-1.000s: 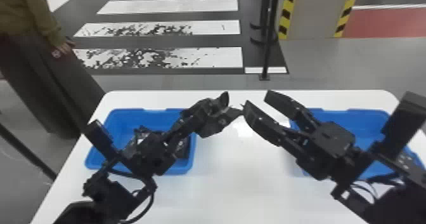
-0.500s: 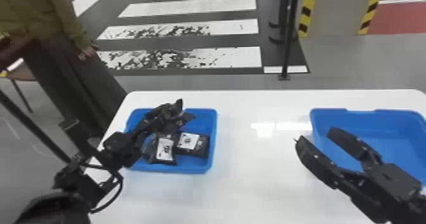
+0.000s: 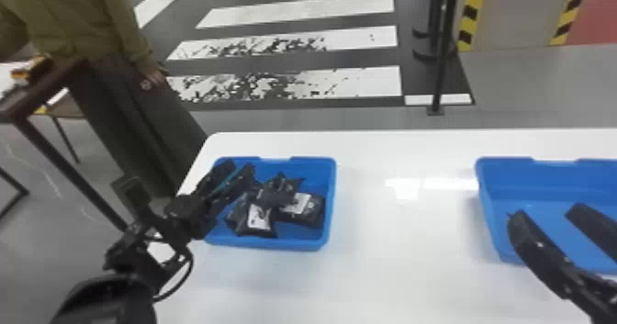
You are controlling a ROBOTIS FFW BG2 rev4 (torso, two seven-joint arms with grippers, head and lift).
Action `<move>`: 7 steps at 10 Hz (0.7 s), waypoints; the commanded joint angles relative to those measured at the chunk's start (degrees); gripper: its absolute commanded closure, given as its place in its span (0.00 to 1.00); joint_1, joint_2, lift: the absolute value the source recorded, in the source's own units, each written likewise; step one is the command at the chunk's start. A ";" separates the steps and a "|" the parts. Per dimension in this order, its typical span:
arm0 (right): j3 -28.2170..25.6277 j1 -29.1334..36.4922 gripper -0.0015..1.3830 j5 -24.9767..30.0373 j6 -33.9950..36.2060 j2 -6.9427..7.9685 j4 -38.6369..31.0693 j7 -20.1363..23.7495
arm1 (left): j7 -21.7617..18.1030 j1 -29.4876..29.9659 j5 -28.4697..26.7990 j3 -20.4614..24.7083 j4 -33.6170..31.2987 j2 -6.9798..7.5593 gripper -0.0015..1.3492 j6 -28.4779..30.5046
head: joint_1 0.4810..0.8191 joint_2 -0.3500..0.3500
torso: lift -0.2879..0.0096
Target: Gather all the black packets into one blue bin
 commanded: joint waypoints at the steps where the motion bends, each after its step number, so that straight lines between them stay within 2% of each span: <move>1: -3.09 3.16 0.15 1.23 -1.45 0.91 0.16 -0.17 | 0.08 4.38 3.68 -0.03 -2.06 -0.99 0.15 -5.31 | 0.63 0.79 | 0.60; 3: -8.12 7.24 0.15 3.75 -3.70 2.66 0.58 -0.26 | 3.50 16.62 3.22 3.17 -15.70 -4.15 0.19 -7.13 | 0.63 0.75 | 0.60; 5: -11.31 11.04 0.15 5.00 -6.23 2.80 1.42 -0.26 | 6.05 27.87 2.99 5.23 -24.70 -7.32 0.20 -9.38 | 0.63 0.68 | 0.60; 7: -13.26 13.01 0.15 5.46 -14.81 2.80 6.49 -0.26 | 8.34 36.87 1.16 5.46 -31.31 -9.25 0.20 -11.92 | 0.63 0.63 | 0.60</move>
